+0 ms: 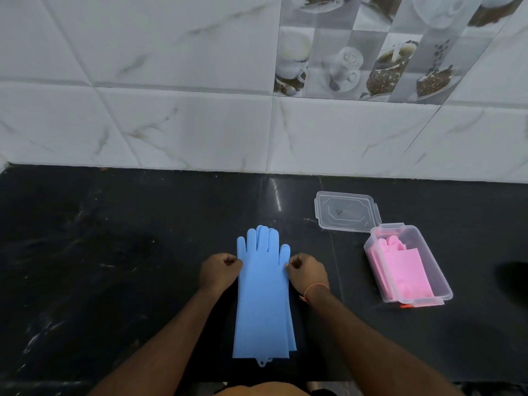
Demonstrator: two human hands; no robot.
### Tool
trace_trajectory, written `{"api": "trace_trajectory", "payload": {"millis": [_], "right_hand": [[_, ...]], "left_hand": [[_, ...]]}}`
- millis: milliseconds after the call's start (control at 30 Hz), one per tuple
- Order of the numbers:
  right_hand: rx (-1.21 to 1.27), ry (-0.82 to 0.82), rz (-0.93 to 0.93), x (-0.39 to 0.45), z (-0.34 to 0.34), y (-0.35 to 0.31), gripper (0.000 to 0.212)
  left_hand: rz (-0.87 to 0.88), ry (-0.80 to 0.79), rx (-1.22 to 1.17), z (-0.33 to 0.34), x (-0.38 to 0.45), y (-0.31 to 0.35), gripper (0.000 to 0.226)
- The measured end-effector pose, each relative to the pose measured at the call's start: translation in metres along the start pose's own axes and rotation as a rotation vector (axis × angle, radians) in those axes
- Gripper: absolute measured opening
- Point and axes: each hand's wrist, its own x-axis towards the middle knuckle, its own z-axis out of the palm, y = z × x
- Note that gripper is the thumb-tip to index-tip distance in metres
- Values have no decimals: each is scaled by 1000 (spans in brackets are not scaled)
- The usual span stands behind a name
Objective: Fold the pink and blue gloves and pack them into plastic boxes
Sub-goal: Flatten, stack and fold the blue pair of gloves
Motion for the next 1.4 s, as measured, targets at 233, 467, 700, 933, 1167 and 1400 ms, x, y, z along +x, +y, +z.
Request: {"api": "trace_trajectory", "payload": {"millis": [233,467,700,933,1167,1400], "right_hand": [[-12,20,31,14,3,-5,12],[-48,1,49,19,4,-8,16],[-95,-69,30,18,-1,-6,26],[-304,129,-415,25,-7,-13,43],[-464,-14,-412,51,-4,-57,49],[-454,-105,-387,82,-4,-81,26]], "left_hand": [[30,34,8,6,5,-7,17],[52,55,31,8,6,-9,19],[55,72,86,7,6,-9,19],[37,90,55,9,5,-10,19],[78,77,39,10,6,-14,21],[97,69,42,8,6,-14,21]]}}
